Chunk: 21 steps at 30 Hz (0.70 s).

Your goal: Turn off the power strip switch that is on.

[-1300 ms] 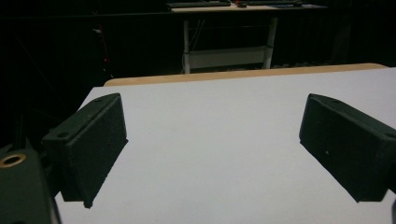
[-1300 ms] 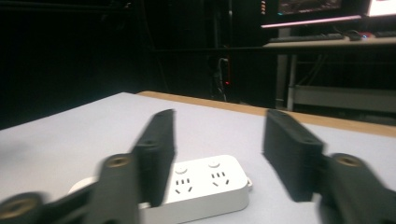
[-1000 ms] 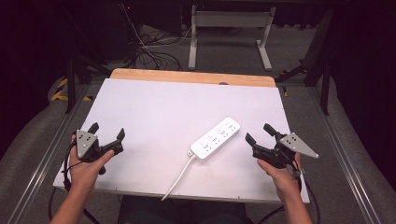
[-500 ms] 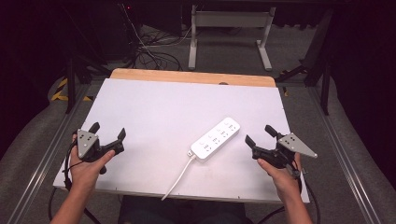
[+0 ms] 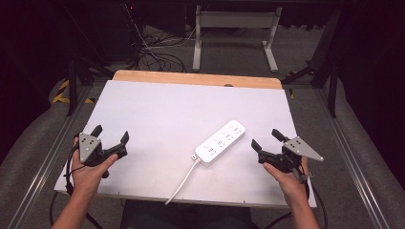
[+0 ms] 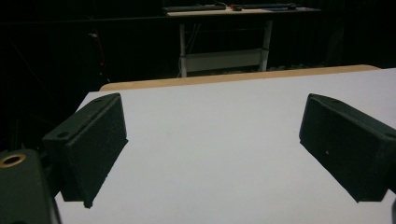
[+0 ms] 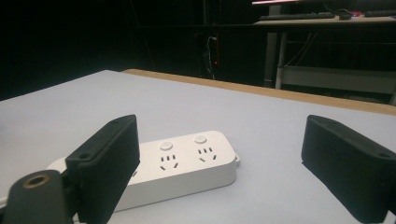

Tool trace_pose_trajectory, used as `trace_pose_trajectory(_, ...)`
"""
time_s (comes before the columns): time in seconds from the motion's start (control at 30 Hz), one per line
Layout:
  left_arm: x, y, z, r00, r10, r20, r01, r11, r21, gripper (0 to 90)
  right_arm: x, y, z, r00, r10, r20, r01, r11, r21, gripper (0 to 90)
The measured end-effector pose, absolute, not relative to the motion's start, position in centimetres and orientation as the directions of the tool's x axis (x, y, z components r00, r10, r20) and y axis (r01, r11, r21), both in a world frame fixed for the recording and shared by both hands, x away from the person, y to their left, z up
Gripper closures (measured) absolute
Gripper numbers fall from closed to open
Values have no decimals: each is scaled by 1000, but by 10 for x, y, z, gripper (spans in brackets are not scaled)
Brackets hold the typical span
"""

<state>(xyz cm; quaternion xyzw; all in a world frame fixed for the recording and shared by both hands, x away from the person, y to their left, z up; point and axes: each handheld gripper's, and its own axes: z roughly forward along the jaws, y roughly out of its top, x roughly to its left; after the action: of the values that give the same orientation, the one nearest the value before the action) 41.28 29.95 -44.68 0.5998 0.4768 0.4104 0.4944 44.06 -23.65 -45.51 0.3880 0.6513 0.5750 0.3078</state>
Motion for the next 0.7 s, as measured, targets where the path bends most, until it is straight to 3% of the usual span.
trace_pose_trajectory(0.7,411,301,-446,204,979,26,162,-60,985,80,443,-232,-459,-522,852,32,164,63,984,136)
